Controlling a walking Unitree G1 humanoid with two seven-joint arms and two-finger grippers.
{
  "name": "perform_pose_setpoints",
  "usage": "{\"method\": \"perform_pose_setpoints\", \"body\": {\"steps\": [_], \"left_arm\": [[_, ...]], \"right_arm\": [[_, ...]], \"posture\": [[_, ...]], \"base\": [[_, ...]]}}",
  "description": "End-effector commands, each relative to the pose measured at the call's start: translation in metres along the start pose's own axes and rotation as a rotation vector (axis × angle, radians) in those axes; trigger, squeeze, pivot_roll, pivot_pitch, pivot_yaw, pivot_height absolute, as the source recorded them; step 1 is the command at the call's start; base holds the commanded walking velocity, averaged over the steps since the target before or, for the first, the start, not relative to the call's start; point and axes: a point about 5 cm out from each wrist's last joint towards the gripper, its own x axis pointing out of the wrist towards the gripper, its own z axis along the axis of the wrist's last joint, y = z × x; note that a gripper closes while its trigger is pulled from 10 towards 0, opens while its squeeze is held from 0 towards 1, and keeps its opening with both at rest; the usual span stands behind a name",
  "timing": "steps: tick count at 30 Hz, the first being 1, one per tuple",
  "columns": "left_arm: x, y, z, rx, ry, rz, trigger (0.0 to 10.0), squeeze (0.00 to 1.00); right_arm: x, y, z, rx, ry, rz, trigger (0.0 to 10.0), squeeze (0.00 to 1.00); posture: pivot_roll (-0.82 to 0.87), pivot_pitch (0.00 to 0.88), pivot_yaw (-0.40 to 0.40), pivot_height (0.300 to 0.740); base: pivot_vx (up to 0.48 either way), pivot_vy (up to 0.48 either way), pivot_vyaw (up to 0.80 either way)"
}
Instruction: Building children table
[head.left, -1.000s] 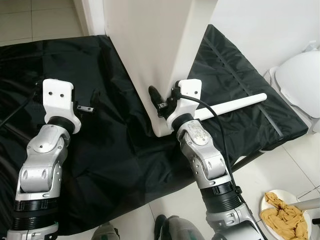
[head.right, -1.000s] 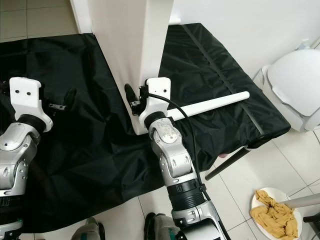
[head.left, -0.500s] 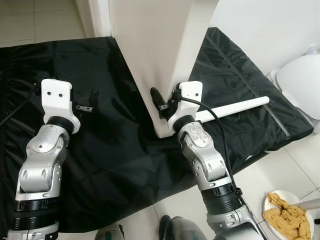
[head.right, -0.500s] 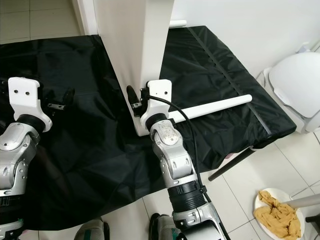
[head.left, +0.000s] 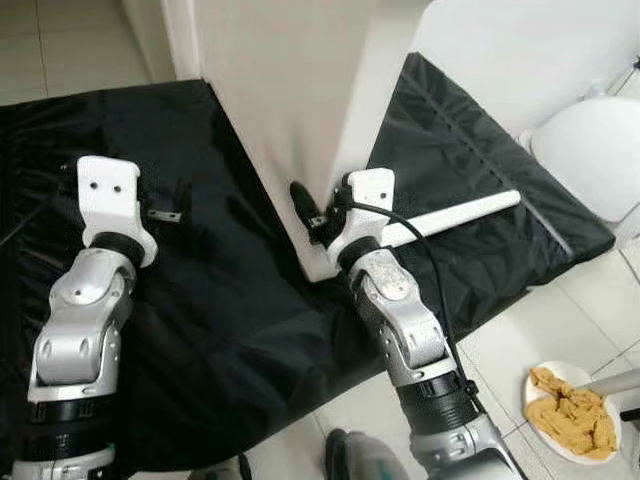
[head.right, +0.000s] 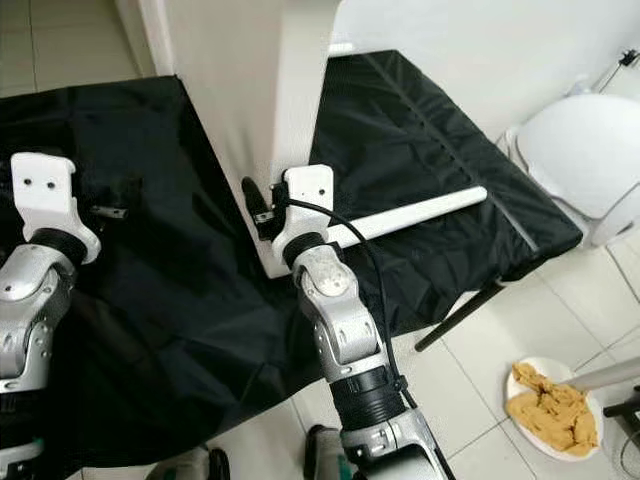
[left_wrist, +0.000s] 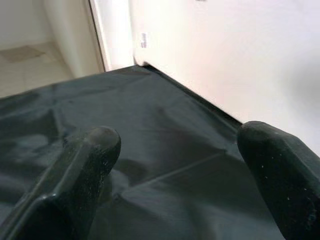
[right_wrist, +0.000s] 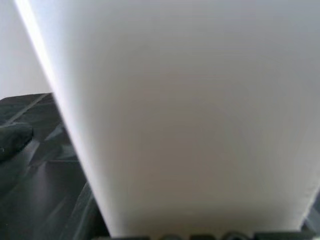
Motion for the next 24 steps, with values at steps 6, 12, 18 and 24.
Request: {"method": "perform_pose_setpoints", "body": {"steps": [6, 12, 18, 24], "left_arm": [[-0.0012, 0.0035, -0.0038, 0.008, 0.023, 0.014, 10.0, 0.00], [-0.0011, 0.0044, -0.0038, 0.009, 0.023, 0.015, 10.0, 0.00], [-0.0007, 0.0046, -0.0035, 0.011, 0.021, 0.017, 10.0, 0.00], [0.0000, 0.0051, -0.0031, 0.010, 0.021, 0.018, 10.0, 0.00]], "right_arm": [[0.0009, 0.0248, 0.0038, 0.036, -0.019, 0.138, 10.0, 0.00], [0.0005, 0.0255, 0.0046, 0.035, -0.026, 0.145, 10.0, 0.00], [-0.0017, 0.0273, 0.0061, 0.035, -0.039, 0.176, 10.0, 0.00], [-0.0040, 0.0272, 0.0068, 0.032, -0.047, 0.191, 10.0, 0.00]], "posture": [[0.14, 0.121, -0.083, 0.740], [0.14, 0.120, -0.083, 0.740], [0.14, 0.116, -0.083, 0.740], [0.14, 0.115, -0.083, 0.740]], "base": [[0.000, 0.372, 0.00], [0.000, 0.370, 0.00], [0.000, 0.371, 0.00], [0.000, 0.370, 0.00]]}}
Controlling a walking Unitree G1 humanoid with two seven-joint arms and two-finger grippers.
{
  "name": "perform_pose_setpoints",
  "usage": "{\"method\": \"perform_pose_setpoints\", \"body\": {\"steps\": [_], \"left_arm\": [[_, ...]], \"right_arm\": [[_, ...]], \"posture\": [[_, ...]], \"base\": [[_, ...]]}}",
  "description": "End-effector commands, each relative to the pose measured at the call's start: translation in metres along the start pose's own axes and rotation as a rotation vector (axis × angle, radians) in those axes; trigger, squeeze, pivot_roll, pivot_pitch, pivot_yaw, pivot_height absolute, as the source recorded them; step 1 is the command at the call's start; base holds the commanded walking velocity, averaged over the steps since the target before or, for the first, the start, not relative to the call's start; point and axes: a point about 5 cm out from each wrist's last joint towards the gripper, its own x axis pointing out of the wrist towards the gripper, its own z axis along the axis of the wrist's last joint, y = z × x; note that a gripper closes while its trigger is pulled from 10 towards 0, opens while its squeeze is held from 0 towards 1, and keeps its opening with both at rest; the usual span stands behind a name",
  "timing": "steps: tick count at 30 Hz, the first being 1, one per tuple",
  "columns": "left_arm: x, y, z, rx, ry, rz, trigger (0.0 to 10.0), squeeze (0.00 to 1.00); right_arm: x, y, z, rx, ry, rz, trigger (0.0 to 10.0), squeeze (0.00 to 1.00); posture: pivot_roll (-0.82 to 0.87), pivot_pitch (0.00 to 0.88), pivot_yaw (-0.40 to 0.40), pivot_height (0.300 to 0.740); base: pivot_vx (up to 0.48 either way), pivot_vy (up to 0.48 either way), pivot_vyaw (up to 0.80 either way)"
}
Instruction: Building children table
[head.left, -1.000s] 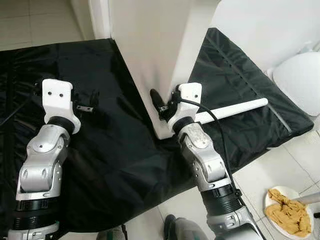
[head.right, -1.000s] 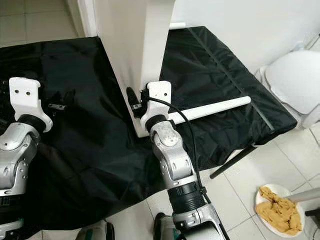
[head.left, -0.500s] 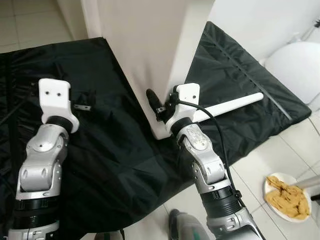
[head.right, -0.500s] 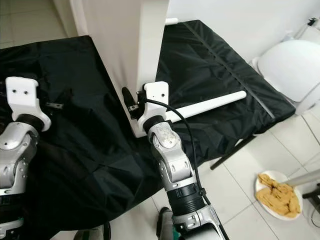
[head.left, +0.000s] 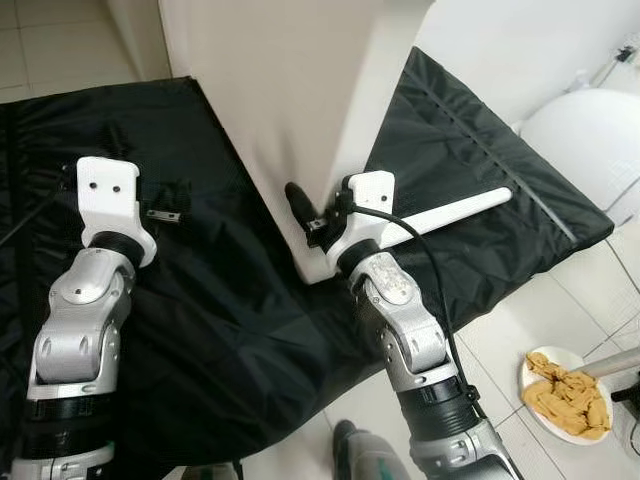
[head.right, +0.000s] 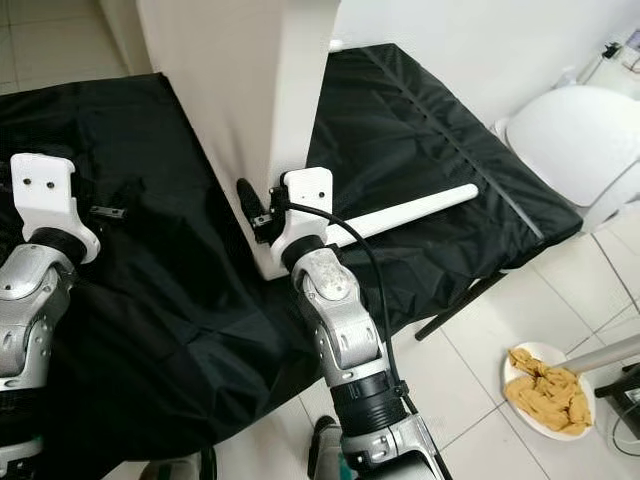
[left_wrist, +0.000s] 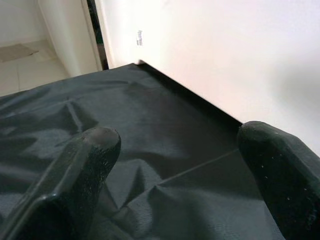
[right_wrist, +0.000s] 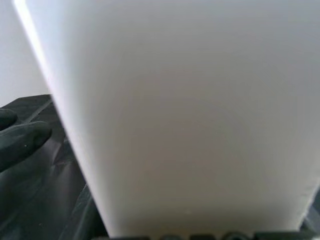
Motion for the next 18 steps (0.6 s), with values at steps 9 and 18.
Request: {"method": "perform_pose_setpoints", "body": {"steps": [9, 18], "left_arm": [[0.000, 0.005, -0.001, 0.009, 0.013, 0.014, 10.0, 0.00], [0.000, 0.006, -0.001, 0.014, 0.014, 0.016, 10.0, 0.00]], "right_arm": [[-0.005, 0.012, 0.008, -0.013, -0.047, 0.163, 10.0, 0.00], [-0.014, 0.002, 0.011, -0.017, -0.060, 0.165, 10.0, 0.00]], "posture": [[0.14, 0.117, -0.081, 0.740], [0.14, 0.119, -0.076, 0.740]], "base": [[0.000, 0.410, 0.00], [0.000, 0.418, 0.00]]}}
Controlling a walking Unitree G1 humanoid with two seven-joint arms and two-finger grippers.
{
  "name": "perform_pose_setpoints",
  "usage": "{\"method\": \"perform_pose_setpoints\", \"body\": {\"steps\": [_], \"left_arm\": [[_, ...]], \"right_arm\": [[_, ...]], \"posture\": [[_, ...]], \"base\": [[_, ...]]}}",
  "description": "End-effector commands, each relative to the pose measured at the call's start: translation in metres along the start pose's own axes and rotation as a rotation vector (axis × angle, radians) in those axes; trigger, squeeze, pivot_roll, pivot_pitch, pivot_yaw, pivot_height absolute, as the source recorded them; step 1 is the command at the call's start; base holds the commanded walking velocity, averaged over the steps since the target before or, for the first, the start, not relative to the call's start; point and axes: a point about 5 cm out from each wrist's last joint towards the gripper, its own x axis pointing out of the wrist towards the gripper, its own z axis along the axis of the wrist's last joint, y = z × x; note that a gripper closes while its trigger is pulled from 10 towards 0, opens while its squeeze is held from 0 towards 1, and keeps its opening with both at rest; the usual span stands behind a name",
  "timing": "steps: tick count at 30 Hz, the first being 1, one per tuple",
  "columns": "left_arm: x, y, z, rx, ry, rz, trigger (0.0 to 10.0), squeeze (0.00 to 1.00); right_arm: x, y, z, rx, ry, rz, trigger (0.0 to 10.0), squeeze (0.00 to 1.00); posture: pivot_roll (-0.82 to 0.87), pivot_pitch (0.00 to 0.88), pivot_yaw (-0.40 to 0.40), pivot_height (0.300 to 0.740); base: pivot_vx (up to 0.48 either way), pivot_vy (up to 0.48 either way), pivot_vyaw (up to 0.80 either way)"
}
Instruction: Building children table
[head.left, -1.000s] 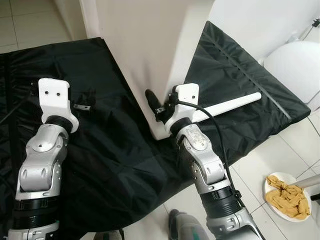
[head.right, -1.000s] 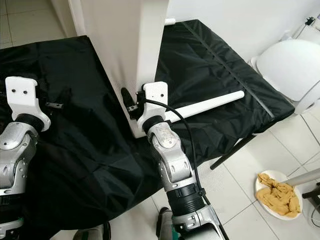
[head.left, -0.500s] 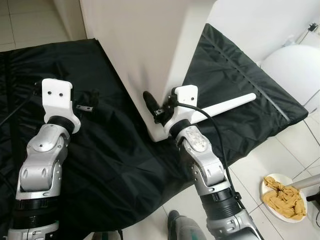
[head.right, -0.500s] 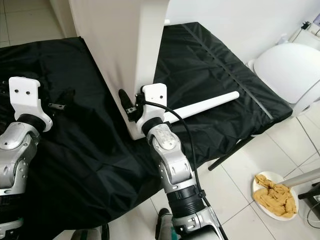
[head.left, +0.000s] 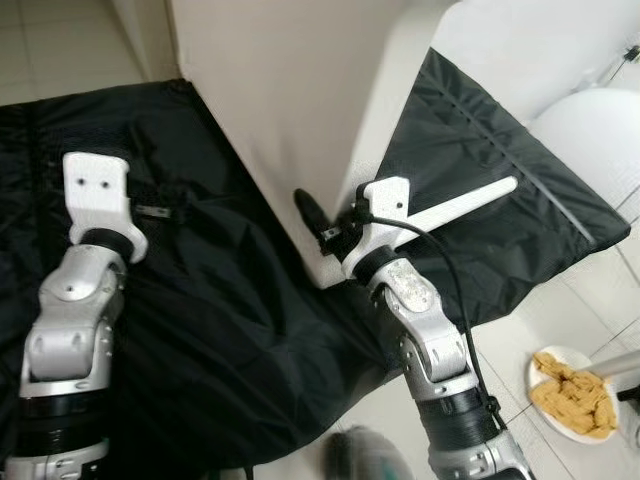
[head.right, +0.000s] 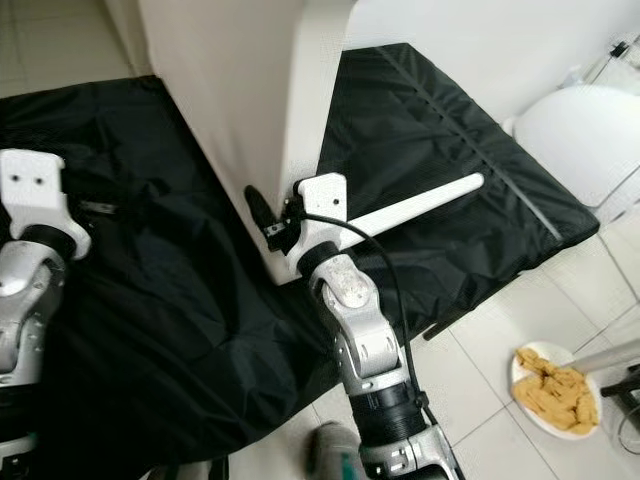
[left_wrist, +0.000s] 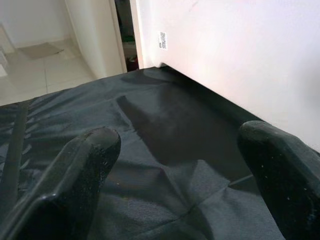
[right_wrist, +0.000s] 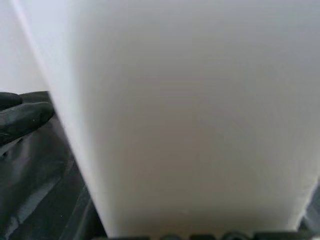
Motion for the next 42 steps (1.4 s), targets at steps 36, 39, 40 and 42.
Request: {"method": "perform_pose_setpoints", "body": {"steps": [36, 39, 40, 42], "left_arm": [[0.009, 0.000, 0.000, 0.083, 0.000, 0.008, 10.0, 0.00], [0.009, 0.000, 0.000, 0.090, 0.001, 0.009, 10.0, 0.00], [0.009, 0.000, 0.000, 0.102, 0.002, 0.009, 10.0, 0.00], [0.009, 0.000, 0.000, 0.102, 0.002, 0.009, 10.0, 0.00]], "right_arm": [[-0.013, -0.013, -0.001, -0.046, -0.037, -0.016, 10.0, 0.41], [-0.014, -0.012, -0.002, -0.056, -0.039, -0.019, 10.0, 0.24], [-0.016, -0.012, 0.000, -0.078, -0.057, -0.021, 10.0, 0.25], [-0.016, -0.012, 0.000, -0.078, -0.057, -0.021, 10.0, 0.25]], "posture": [[0.13, 0.079, -0.050, 0.740], [0.13, 0.076, -0.047, 0.740], [0.13, 0.075, -0.047, 0.740], [0.13, 0.075, -0.047, 0.740]], "base": [[0.000, 0.059, 0.00], [0.000, 0.000, 0.00], [0.000, 0.000, 0.00], [0.000, 0.000, 0.00]]}}
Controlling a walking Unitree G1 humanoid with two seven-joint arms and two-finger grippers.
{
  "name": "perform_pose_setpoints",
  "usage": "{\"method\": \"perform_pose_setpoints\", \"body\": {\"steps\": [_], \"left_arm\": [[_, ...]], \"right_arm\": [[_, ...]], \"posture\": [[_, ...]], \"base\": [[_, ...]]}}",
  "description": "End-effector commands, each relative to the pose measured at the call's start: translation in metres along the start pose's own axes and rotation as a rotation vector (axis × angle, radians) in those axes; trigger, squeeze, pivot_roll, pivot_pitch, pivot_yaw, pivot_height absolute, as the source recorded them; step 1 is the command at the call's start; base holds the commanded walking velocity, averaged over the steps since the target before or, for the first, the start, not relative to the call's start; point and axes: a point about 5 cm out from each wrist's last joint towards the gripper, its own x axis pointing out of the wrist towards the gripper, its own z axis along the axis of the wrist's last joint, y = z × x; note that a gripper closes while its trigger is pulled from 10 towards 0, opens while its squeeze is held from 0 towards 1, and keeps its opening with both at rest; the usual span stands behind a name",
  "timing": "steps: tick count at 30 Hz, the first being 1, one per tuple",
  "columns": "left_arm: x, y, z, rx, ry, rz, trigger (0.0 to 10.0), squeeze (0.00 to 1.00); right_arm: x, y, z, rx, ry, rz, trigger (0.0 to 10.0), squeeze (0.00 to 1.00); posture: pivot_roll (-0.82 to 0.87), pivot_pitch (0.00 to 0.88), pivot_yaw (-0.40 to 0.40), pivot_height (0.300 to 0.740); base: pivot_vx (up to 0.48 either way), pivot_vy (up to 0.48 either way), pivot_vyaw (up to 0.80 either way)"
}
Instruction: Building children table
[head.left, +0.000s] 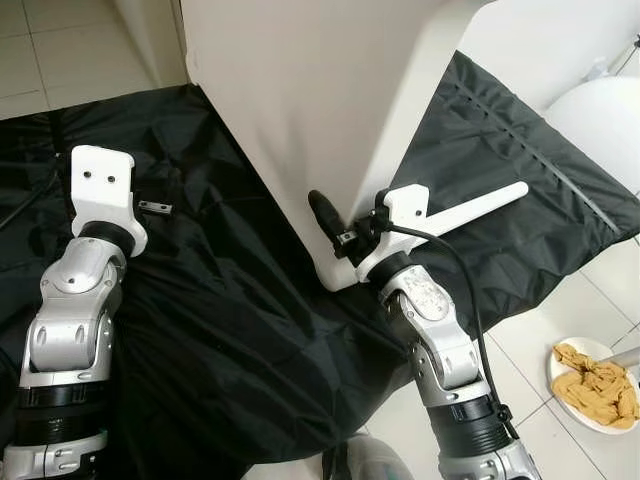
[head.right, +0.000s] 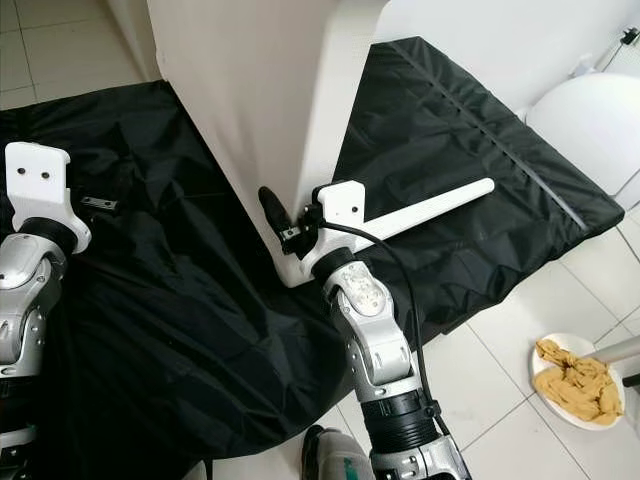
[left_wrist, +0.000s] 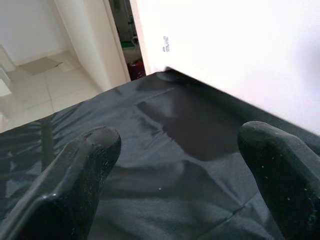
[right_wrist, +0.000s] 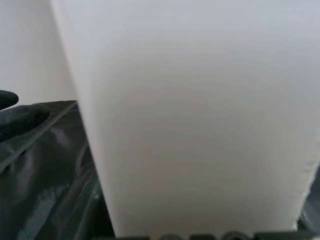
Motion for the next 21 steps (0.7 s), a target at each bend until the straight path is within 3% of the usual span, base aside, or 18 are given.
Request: {"method": "perform_pose_setpoints", "body": {"steps": [1, 4, 5, 12, 21], "left_arm": [[0.0013, -0.0016, 0.0000, 0.017, -0.001, 0.001, 10.0, 0.00], [0.0016, -0.0018, 0.0000, 0.019, -0.001, 0.001, 10.0, 0.00], [0.0018, -0.0019, -0.0002, 0.021, -0.001, 0.003, 10.0, 0.00], [0.0022, -0.0009, -0.0011, 0.044, -0.004, 0.022, 10.0, 0.00], [0.0030, 0.0012, -0.0019, 0.057, -0.004, 0.022, 10.0, 0.00]], "right_arm": [[-0.0014, 0.0022, 0.0058, -0.034, -0.044, 0.019, 10.0, 0.25], [-0.0018, 0.0026, 0.0052, -0.031, -0.039, 0.022, 10.0, 0.29], [-0.0022, 0.0031, 0.0042, -0.026, -0.030, 0.026, 10.0, 0.98], [-0.0030, 0.0029, 0.0010, -0.015, -0.001, 0.029, 10.0, 1.00], [-0.0018, -0.0030, 0.0063, -0.058, -0.072, -0.033, 10.0, 1.00]], "posture": [[0.13, 0.075, -0.047, 0.740], [0.12, 0.078, -0.047, 0.740], [0.12, 0.078, -0.048, 0.740], [0.12, 0.083, -0.052, 0.740], [0.12, 0.092, -0.049, 0.740]], "base": [[0.000, 0.000, 0.00], [0.000, 0.000, 0.00], [0.000, 0.000, 0.00], [0.000, 0.000, 0.00], [0.000, 0.000, 0.00]]}}
